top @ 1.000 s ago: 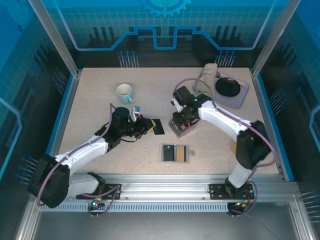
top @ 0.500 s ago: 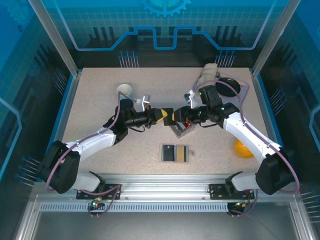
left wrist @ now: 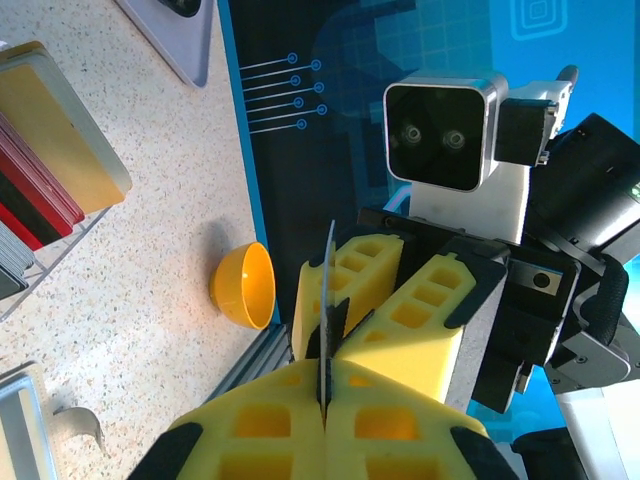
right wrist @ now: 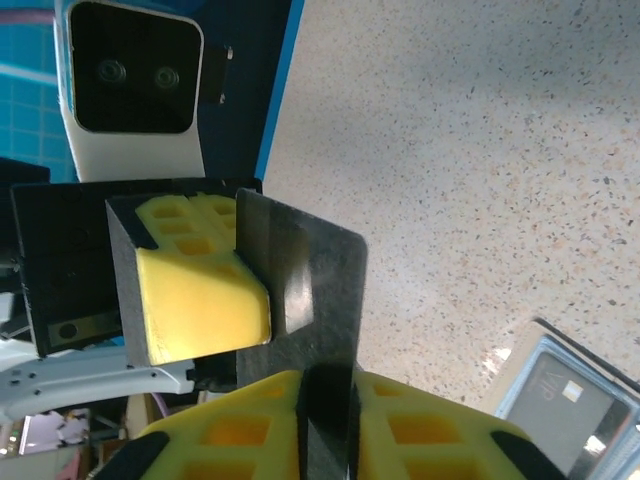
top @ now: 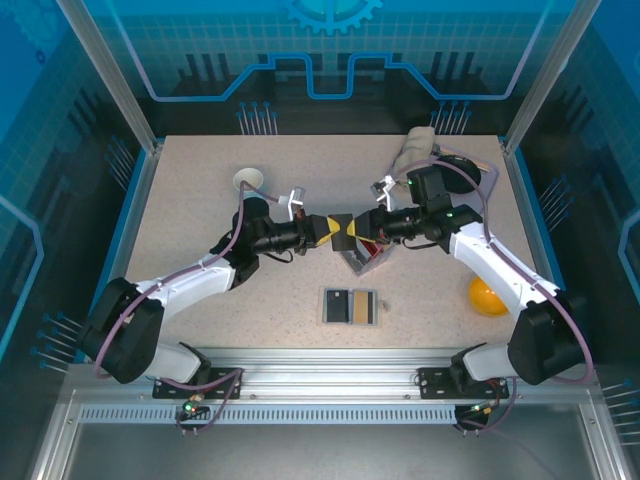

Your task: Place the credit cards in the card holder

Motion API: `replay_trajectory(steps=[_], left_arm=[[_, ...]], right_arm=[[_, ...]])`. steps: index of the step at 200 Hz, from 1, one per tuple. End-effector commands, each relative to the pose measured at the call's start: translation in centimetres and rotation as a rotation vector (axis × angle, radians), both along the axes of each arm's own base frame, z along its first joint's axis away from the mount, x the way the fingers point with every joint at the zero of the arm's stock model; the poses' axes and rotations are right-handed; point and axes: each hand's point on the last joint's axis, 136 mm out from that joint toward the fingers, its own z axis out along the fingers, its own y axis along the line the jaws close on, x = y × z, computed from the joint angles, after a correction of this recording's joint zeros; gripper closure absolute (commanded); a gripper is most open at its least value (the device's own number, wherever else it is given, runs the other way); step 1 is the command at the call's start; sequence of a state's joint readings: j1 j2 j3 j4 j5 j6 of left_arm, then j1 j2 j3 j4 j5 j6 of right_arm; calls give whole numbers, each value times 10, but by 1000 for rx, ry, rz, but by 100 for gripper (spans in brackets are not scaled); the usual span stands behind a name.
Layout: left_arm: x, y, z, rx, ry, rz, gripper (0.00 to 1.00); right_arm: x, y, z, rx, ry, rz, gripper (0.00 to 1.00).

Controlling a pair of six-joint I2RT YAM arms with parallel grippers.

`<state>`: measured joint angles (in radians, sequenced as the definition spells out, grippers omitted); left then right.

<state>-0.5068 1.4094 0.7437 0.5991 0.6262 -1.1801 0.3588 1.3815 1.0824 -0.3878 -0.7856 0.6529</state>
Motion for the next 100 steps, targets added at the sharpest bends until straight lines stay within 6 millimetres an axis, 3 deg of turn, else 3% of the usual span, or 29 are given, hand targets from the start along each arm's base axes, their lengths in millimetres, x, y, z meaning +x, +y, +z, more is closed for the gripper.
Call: replay_trajectory(steps=[1,22,35,50,58,69,100], left_arm=[[-2,-4,3,-12,-4,-23,91],[-3,-3,-2,7,8,-20,88],[-2,-1,-7,30,24,-10,75],[-2,1,-13,57,41,2,73],[-2,2,-18,79,56,10,67],[-3,6,-26,117,78,25,54],[-10,24,-58,281,160,79,42]], right_arm=[[-4,1,10,65,-6,37,85],[-6,-2,13,80,-7,38,91],[-7,-3,14,85,-5,36,95],[-9,-6,13,77,-4,23,96],[-9,-9,12,62,-5,10,96],[-10,-14,7,33,-1,-11,97],[-14,-41,-22,-186,12,-124,97]])
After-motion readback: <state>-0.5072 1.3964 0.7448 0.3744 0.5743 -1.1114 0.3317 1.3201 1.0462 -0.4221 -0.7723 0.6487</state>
